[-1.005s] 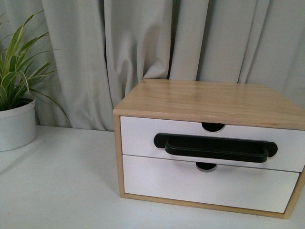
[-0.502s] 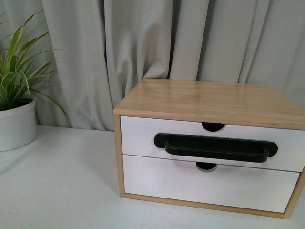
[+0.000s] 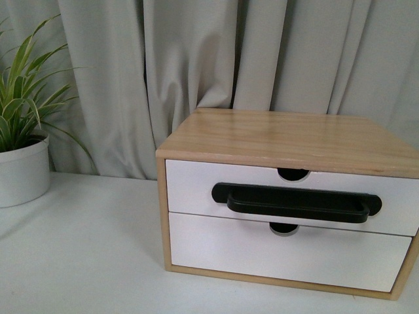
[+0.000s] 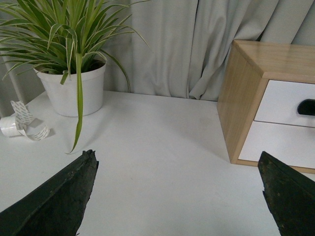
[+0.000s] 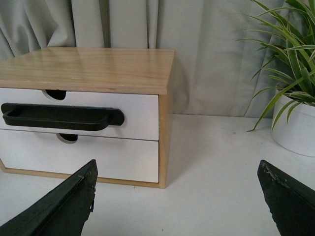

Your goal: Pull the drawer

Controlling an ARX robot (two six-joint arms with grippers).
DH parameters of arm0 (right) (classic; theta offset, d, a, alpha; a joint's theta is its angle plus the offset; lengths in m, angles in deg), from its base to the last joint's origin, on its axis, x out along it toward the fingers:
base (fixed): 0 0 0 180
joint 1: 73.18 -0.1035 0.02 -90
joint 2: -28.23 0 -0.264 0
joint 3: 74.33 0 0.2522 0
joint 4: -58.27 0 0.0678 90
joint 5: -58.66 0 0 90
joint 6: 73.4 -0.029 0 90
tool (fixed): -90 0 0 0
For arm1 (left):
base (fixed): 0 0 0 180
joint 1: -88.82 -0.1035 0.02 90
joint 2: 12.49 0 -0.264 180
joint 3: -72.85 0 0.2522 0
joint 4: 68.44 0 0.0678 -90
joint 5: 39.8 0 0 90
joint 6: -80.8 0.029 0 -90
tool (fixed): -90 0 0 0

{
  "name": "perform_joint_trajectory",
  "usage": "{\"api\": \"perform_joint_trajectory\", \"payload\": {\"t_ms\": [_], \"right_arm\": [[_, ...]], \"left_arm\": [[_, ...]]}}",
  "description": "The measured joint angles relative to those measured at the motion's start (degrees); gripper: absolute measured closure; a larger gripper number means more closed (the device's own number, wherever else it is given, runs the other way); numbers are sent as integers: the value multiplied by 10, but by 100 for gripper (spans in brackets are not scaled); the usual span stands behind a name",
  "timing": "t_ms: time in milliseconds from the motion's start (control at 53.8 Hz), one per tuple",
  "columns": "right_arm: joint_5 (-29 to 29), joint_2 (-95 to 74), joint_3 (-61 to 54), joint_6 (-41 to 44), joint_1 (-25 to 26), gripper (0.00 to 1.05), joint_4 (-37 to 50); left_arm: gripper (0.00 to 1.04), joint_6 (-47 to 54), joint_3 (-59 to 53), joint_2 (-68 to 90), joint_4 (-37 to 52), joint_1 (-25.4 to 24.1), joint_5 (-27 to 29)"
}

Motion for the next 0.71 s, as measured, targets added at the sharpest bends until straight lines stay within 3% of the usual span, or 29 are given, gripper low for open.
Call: {"api": "perform_joint_trajectory", "payload": {"t_ms": [298,353,447,595,707], "right_arm": [[0,-1,0,-3,0,9,-3],[0,-19,9,-15,-13,9,-34],[-33,-63,21,-10,-35,9,-33],[-135,-254,103,128,-74,9,-4],[-191,-372,150,233,-68,9,0]], "left_arm": [[6,0,0,0,0,0,0],[6,-7,6,18,-18,13,31],[6,-9,16,66,17,24,3],[6,83,87,272,188,103,-78],[6,172,145,412,230,140,-133]]}}
